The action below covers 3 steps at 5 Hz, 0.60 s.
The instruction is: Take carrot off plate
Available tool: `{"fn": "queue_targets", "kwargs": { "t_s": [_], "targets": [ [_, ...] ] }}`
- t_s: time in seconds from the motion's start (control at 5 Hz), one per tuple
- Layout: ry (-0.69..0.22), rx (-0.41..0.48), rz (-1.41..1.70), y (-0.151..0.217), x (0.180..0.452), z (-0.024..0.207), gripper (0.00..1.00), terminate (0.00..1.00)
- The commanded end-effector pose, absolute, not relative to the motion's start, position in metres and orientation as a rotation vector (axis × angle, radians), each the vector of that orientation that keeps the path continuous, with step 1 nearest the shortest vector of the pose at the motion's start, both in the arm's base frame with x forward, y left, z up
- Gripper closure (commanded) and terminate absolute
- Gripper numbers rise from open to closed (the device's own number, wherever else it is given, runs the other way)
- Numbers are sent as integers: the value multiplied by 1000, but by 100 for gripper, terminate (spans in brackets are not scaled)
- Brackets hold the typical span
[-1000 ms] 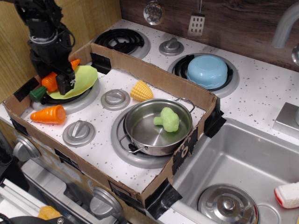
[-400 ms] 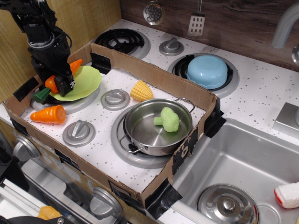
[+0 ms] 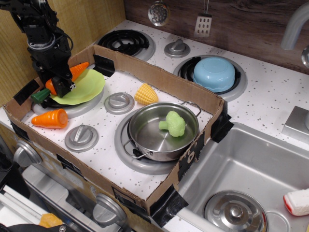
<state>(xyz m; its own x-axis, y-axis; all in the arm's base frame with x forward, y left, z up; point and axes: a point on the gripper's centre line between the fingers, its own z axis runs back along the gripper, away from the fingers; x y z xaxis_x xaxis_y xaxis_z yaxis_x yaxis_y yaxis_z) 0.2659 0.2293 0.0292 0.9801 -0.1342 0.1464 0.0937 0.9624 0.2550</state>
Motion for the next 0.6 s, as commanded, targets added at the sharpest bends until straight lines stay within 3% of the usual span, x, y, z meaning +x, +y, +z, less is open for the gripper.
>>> {"fn": "queue_targets", "kwargs": {
  "t_s": [0.0,0.4],
  "targets": [
    [-228,469,-149,220,277,82,100,0],
    [-123,444,174,171,250,108,100,0]
  ]
}}
